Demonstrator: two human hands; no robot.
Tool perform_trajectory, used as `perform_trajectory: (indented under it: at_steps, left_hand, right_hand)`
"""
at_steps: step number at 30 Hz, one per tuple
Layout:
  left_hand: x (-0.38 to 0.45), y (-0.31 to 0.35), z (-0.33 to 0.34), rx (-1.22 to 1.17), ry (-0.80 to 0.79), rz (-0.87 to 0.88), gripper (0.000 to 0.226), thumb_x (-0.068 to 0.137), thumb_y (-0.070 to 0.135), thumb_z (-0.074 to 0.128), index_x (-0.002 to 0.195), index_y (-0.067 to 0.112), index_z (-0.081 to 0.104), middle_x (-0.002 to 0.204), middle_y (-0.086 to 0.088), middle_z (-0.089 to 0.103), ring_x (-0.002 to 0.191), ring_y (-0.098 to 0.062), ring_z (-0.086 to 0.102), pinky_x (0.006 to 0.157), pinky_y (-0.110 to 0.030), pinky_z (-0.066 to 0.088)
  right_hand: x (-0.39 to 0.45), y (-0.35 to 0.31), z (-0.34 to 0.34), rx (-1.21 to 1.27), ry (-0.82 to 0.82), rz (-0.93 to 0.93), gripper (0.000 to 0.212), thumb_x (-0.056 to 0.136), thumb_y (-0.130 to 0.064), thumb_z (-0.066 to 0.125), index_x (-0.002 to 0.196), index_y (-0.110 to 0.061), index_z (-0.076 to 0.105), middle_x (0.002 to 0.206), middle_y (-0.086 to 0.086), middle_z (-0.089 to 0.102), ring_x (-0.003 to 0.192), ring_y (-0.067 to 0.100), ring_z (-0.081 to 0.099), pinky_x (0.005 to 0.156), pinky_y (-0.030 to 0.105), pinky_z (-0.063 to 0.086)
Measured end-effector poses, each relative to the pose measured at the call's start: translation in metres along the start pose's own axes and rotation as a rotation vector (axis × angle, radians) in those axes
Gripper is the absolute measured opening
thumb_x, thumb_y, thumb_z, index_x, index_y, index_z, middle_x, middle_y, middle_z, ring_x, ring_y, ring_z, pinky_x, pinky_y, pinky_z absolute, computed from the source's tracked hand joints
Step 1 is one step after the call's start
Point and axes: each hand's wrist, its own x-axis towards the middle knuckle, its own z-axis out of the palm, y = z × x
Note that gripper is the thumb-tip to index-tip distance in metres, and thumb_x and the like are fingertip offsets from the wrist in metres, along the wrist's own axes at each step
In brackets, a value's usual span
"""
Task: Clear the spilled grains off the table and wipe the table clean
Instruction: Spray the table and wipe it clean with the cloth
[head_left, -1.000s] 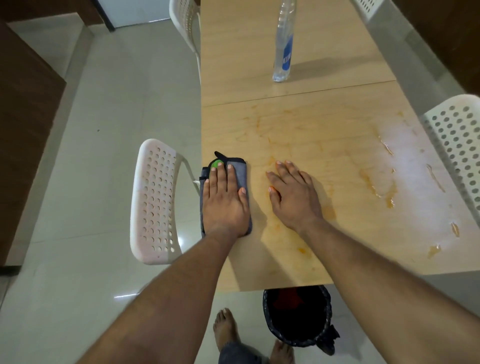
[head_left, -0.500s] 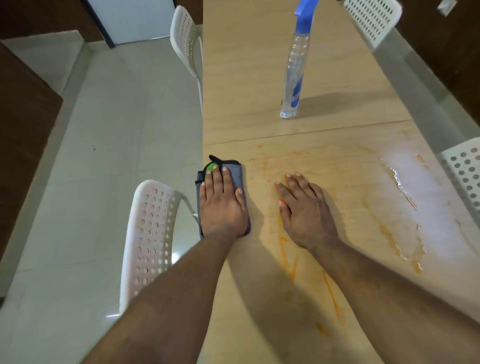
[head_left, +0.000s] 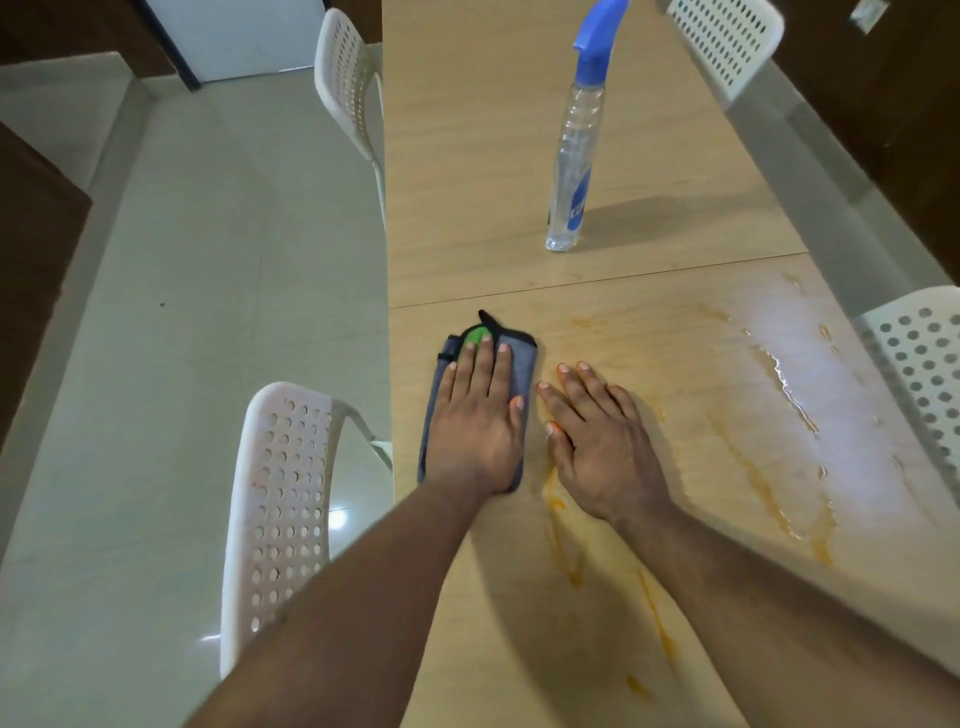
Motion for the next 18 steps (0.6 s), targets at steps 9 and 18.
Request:
perform_trajectory:
  at_steps: [9, 18]
  left_hand:
    - [0.049, -0.031, -0.007, 0.058, 0.032, -0.198, 0.071, 0.105, 0.043, 0.008, 0.168, 0.011, 0.009, 0.176, -0.012, 0.008, 0.163, -0.026, 0.004, 0.132, -0.044, 0.004]
    - [0.011, 0.019, 0.004, 0.036, 0.0, -0.101, 0.07, 0.105, 0.044, 0.004, 0.169, 0.015, 0.0, 0.177, -0.009, -0.002, 0.163, -0.024, -0.006, 0.132, -0.044, -0.001]
  right_hand:
    - [0.003, 0.002, 0.006, 0.019, 0.031, -0.014, 0.058, 0.109, -0.043, 0.024, 0.165, -0.029, 0.032, 0.175, -0.001, 0.02, 0.163, 0.02, 0.009, 0.129, 0.047, 0.018]
    - [0.0, 0.002, 0.002, 0.106, 0.044, 0.023, 0.061, 0.11, -0.037, 0.019, 0.165, -0.013, 0.031, 0.174, 0.004, 0.025, 0.162, 0.017, 0.014, 0.131, 0.041, 0.015]
